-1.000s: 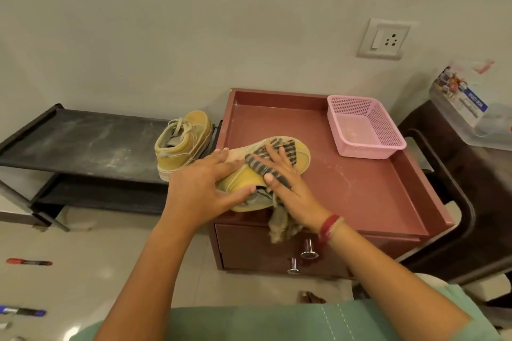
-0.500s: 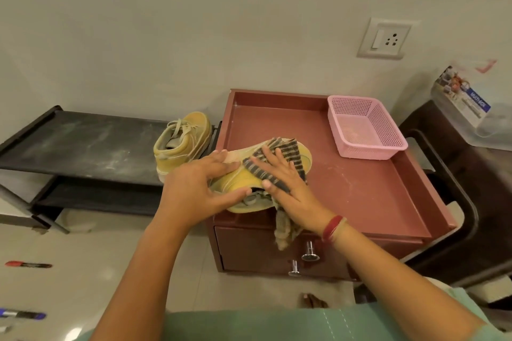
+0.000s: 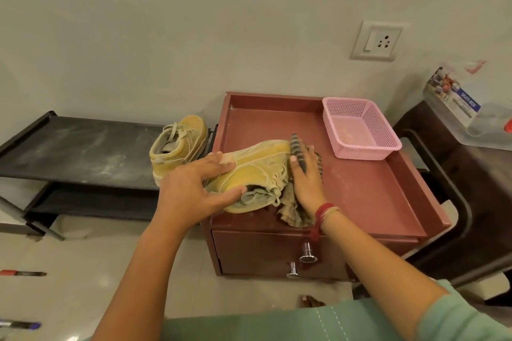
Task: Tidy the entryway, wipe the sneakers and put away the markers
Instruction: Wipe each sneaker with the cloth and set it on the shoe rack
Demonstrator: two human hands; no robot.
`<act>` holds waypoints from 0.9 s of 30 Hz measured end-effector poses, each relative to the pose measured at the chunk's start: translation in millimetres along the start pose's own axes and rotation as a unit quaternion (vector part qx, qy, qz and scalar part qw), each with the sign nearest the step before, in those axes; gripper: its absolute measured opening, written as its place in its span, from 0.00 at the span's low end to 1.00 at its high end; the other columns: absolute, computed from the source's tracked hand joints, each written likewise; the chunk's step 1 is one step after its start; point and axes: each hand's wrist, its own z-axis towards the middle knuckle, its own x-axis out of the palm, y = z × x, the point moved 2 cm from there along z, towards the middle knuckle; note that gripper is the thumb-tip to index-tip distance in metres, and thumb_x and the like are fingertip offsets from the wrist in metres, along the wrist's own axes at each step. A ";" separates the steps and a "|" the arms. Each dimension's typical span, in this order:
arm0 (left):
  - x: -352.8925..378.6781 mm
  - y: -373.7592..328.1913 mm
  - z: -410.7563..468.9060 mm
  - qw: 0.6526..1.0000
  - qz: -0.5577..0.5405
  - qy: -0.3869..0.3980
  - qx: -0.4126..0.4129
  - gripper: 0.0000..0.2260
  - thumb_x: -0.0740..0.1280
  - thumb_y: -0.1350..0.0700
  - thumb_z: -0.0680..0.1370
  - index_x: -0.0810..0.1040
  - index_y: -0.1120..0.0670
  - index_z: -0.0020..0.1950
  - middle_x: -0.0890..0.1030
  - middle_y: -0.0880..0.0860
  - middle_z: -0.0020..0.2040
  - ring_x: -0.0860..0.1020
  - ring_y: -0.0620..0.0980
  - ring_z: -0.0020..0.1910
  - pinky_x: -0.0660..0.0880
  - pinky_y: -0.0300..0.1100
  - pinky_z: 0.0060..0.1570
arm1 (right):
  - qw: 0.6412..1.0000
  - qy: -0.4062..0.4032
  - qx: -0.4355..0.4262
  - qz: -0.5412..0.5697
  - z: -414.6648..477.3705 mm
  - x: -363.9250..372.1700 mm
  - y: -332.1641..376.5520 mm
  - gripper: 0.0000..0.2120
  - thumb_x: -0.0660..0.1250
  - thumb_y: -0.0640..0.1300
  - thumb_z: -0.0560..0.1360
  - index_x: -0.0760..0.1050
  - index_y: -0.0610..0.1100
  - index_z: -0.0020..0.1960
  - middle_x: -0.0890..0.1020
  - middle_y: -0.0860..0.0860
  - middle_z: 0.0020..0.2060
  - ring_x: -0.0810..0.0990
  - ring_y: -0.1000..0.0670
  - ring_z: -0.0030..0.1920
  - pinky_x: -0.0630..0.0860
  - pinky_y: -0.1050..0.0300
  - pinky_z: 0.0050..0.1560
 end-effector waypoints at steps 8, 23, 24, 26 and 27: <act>-0.9 -1.1 0.4 1.000 0.002 0.002 -0.014 0.32 0.64 0.29 0.60 0.80 0.43 0.59 0.77 0.44 0.65 0.69 0.33 0.62 0.69 0.32 0.56 | 0.999 0.028 -0.016 0.014 -4.3 -3.1 2.3 0.22 0.54 0.55 0.80 0.56 0.58 0.73 0.50 0.52 0.76 0.45 0.52 0.76 0.45 0.46 0.75; -3.7 2.0 1.5 0.998 -0.038 0.036 -0.033 0.45 0.73 0.41 0.58 0.59 0.40 0.73 0.79 0.46 0.62 0.76 0.44 0.60 0.64 0.24 0.48 | 0.943 0.209 -0.245 -0.080 -56.2 12.5 55.8 0.21 0.46 0.68 0.75 0.55 0.73 0.67 0.54 0.67 0.73 0.43 0.60 0.75 0.36 0.46 0.73; -3.5 1.5 1.4 0.998 -0.033 0.037 -0.029 0.45 0.73 0.39 0.58 0.60 0.41 0.72 0.79 0.46 0.62 0.76 0.44 0.59 0.64 0.24 0.48 | 0.951 0.205 -0.220 -0.064 -51.3 11.4 48.1 0.20 0.46 0.69 0.74 0.55 0.75 0.66 0.53 0.69 0.73 0.43 0.60 0.75 0.37 0.45 0.73; -3.6 0.1 0.8 0.999 -0.029 0.039 -0.024 0.45 0.72 0.36 0.57 0.61 0.41 0.71 0.79 0.46 0.62 0.76 0.43 0.59 0.66 0.30 0.49 | 0.963 0.197 -0.178 -0.042 -41.6 8.2 31.6 0.19 0.47 0.70 0.74 0.55 0.77 0.64 0.50 0.72 0.72 0.42 0.61 0.74 0.40 0.44 0.74; -3.9 -0.1 1.1 0.998 -0.032 0.038 -0.027 0.44 0.72 0.35 0.57 0.61 0.41 0.71 0.79 0.45 0.62 0.76 0.43 0.59 0.67 0.32 0.49 | 0.969 0.187 -0.157 -0.042 -36.6 4.9 22.7 0.19 0.48 0.69 0.73 0.55 0.77 0.64 0.49 0.72 0.71 0.41 0.61 0.74 0.41 0.43 0.74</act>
